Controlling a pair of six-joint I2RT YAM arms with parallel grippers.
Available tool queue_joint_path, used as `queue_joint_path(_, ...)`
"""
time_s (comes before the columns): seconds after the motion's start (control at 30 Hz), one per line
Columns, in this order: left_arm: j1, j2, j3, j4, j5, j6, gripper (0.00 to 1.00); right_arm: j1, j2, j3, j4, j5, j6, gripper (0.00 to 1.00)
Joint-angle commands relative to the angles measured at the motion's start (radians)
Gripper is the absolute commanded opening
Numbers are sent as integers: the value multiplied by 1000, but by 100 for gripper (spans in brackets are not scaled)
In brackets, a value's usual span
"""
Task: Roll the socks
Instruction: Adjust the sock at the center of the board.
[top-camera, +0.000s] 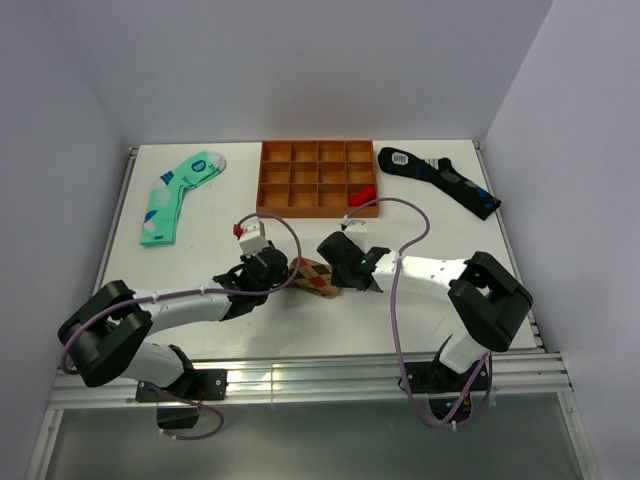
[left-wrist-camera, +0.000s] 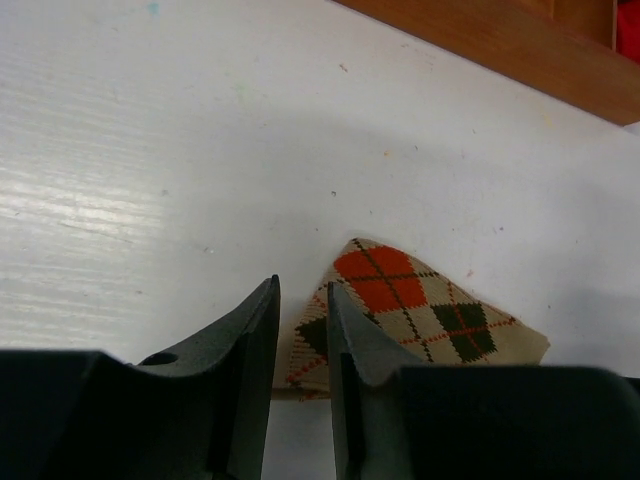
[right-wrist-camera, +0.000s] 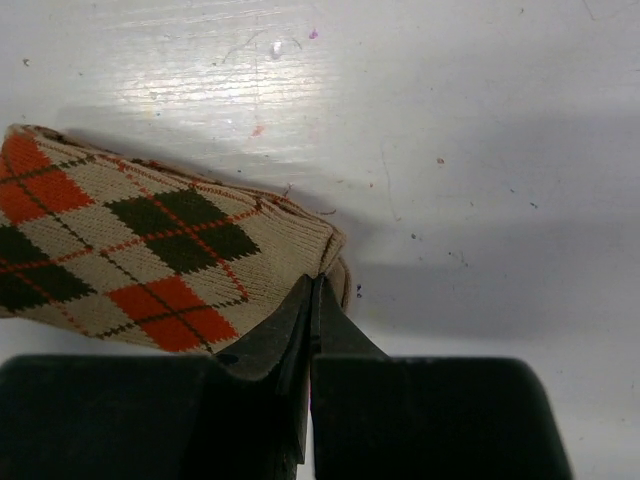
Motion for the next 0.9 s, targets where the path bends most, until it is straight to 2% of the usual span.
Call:
queue_joint_path(0.0,5,35,44,70,55,57,31,-12,-16,-12,58,7,2,0)
queue_joint_path(0.6,11,150,8,221,250,144,32,-28,16,-77,126,-8,1,0)
queue_joint_path(0.87,11,270,30,170,267,120,29,-31,18,-78,130,-2,1,0)
